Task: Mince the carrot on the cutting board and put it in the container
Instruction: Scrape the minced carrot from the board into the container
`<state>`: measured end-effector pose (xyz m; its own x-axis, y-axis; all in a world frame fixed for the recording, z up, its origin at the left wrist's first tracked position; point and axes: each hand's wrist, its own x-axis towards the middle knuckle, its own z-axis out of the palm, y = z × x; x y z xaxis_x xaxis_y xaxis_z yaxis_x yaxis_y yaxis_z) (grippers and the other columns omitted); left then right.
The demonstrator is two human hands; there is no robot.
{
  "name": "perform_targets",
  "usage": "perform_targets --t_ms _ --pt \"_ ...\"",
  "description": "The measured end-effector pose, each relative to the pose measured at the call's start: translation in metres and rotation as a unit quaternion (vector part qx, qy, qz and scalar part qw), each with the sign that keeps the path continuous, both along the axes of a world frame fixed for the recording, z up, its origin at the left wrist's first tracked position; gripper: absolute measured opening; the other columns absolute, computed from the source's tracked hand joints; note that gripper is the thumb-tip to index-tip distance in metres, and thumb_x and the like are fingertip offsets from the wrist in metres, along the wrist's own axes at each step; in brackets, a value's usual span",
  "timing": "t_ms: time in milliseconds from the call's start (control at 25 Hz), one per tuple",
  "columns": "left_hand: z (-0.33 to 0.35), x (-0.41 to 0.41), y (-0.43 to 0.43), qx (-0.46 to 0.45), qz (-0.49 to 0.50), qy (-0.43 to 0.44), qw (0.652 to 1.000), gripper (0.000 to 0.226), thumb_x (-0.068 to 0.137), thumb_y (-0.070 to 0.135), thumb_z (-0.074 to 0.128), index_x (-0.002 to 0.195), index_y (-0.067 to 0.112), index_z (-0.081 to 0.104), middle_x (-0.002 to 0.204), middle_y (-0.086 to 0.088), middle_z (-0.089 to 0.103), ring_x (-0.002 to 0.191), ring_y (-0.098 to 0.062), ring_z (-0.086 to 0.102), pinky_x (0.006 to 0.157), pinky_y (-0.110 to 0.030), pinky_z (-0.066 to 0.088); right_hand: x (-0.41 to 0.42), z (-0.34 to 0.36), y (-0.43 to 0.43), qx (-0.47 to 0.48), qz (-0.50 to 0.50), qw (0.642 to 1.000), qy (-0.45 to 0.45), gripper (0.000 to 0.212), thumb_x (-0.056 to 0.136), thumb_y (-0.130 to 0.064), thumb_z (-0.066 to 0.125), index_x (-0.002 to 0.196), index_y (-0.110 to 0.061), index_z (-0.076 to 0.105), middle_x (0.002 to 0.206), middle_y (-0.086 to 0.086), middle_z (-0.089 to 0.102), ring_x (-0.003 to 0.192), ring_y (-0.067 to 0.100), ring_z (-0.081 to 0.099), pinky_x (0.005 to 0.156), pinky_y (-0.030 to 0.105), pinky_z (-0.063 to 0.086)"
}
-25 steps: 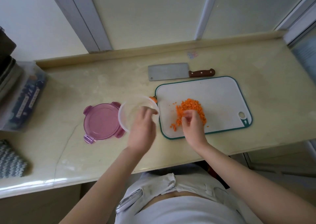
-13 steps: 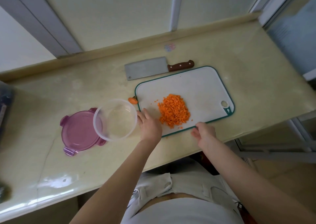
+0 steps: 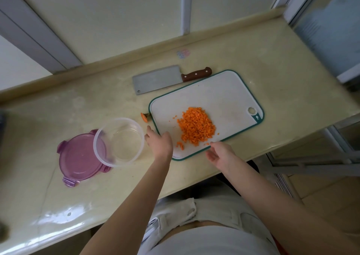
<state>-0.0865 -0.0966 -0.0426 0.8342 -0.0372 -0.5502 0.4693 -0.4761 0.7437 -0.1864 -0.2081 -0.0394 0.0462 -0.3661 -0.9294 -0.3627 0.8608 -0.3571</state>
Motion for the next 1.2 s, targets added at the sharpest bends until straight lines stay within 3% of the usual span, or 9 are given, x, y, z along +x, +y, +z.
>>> perform_targets --t_ms 40,120,280,360,480,640,920,1120,1200 --pt "0.000 -0.001 0.000 -0.008 0.016 0.010 1.000 0.066 0.089 0.004 0.042 0.148 0.006 0.013 0.150 -0.013 0.018 0.135 -0.029 0.028 0.111 -0.041 0.027 0.000 0.000 -0.001 0.008 -0.011 1.000 -0.008 0.017 0.097 -0.002 0.047 0.112 0.000 0.055 0.077 0.010 0.046 0.083 0.022 0.051 0.095 0.034 0.049" --pt "-0.001 0.000 0.001 -0.022 0.045 0.027 0.998 0.064 0.090 0.007 0.044 0.147 0.005 0.016 0.148 -0.013 0.023 0.131 -0.027 0.036 0.108 -0.036 0.032 -0.003 -0.001 -0.001 0.014 -0.036 0.999 -0.038 0.026 0.096 0.000 0.048 0.122 0.004 0.053 0.081 0.010 0.048 0.095 0.025 0.055 0.095 0.034 0.048" --pt "0.001 0.005 -0.003 -0.035 0.041 0.044 0.998 0.040 0.094 0.022 0.044 0.130 0.003 0.046 0.119 -0.008 0.056 0.109 -0.027 0.054 0.085 -0.032 0.043 -0.006 -0.006 0.005 -0.004 -0.056 0.997 -0.061 0.023 0.093 -0.003 0.056 0.116 0.000 0.055 0.085 0.006 0.052 0.073 0.013 0.052 0.067 0.024 0.051" --pt "0.002 0.006 -0.007 -0.034 0.031 0.018 0.999 0.031 0.097 0.026 0.038 0.107 0.002 0.054 0.096 -0.007 0.057 0.093 -0.027 0.055 0.074 -0.031 0.041 -0.006 -0.008 0.006 -0.026 -0.031 0.997 -0.066 0.020 0.093 -0.006 0.058 0.113 -0.003 0.055 0.086 0.005 0.054 0.070 0.011 0.051 0.062 0.021 0.047" --pt "0.003 0.007 -0.006 -0.039 0.028 -0.012 0.999 0.027 0.099 0.024 0.033 0.096 0.005 0.051 0.082 -0.002 0.051 0.081 -0.021 0.049 0.071 -0.030 0.037 -0.009 -0.006 0.002 0.001 -0.034 0.992 -0.118 0.010 0.094 -0.003 0.054 0.104 -0.006 0.057 0.091 0.006 0.059 0.077 0.013 0.055 0.065 0.024 0.047" --pt "0.005 0.007 -0.004 -0.038 0.015 -0.033 0.999 0.025 0.100 0.022 0.033 0.098 0.006 0.052 0.088 -0.006 0.053 0.081 -0.021 0.049 0.071 -0.030 0.037 -0.019 0.001 0.000 0.025 -0.048 0.966 -0.254 0.021 0.098 0.003 0.042 0.101 -0.010 0.058 0.101 0.009 0.067 0.093 0.022 0.063 0.089 0.044 0.050" --pt "0.018 0.018 0.007 -0.043 0.019 -0.058 0.997 0.030 0.100 0.019 0.030 0.119 0.003 0.048 0.106 -0.007 0.055 0.101 -0.026 0.053 0.082 -0.031 0.040 -0.013 0.007 0.012 -0.001 -0.025 0.937 -0.348 0.034 0.092 0.012 0.043 0.117 -0.008 0.055 0.113 0.014 0.066 0.097 0.027 0.068 0.077 0.042 0.059" --pt "0.016 0.019 0.024 -0.062 0.063 -0.052 0.995 0.036 0.097 0.020 0.040 0.129 0.004 0.044 0.117 -0.010 0.056 0.108 -0.027 0.054 0.096 -0.040 0.044 0.002 0.023 0.018 -0.065 0.031 0.931 -0.357 0.030 0.092 0.013 0.043 0.105 -0.010 0.057 0.099 0.010 0.068 0.085 0.020 0.071 0.068 0.035 0.060" --pt "0.021 0.021 0.029 -0.055 0.106 -0.088 0.989 0.035 0.099 0.020 0.034 0.127 0.004 0.047 0.113 -0.007 0.057 0.104 -0.023 0.053 0.092 -0.033 0.042 0.006 0.027 0.023 -0.069 0.036 0.928 -0.364 0.030 0.093 0.013 0.043 0.106 -0.010 0.056 0.099 0.009 0.069 0.087 0.020 0.071 0.066 0.031 0.059"
